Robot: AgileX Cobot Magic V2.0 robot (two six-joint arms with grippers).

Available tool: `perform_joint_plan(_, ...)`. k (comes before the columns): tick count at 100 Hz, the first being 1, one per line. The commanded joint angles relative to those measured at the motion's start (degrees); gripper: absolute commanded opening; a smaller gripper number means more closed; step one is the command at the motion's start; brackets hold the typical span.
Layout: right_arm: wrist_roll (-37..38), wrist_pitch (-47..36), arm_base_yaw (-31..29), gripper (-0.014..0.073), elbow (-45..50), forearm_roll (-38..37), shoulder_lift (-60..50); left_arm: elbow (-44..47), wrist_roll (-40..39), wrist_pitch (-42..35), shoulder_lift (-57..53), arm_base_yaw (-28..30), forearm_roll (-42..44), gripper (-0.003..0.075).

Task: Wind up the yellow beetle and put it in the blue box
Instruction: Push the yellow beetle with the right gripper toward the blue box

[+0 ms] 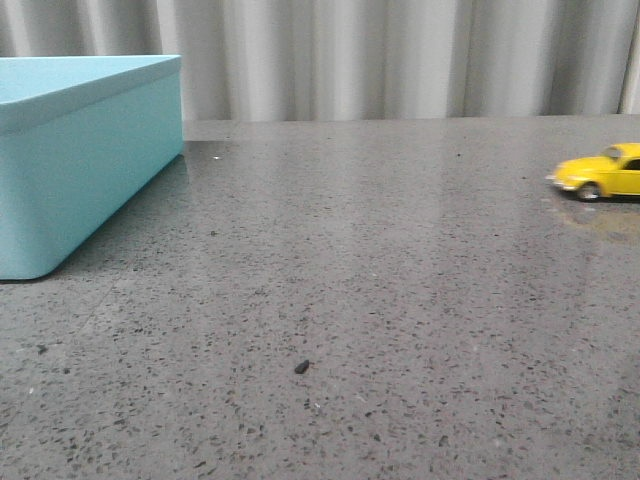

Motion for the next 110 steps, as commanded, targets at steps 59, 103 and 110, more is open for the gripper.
perform_joint_plan(59,-2.1,-0.9,-0.4,-0.0061,-1.8,6.0,-2.7,-2.1,-0.2,-4.7,1.0,-0.2,-0.5,-0.0021)
perform_joint_plan(103,-3.2,-6.0,-0.4,-0.0061,-1.8,8.2,-11.0,-11.5,-0.2,0.9,9.3,-0.2,-0.5,-0.0021)
perform_joint_plan(110,-3.3,-6.0,-0.4,-0.0061,-1.8,8.2,-12.5,-14.7,-0.2,1.6,13.4,-0.6,-0.5,-0.0021)
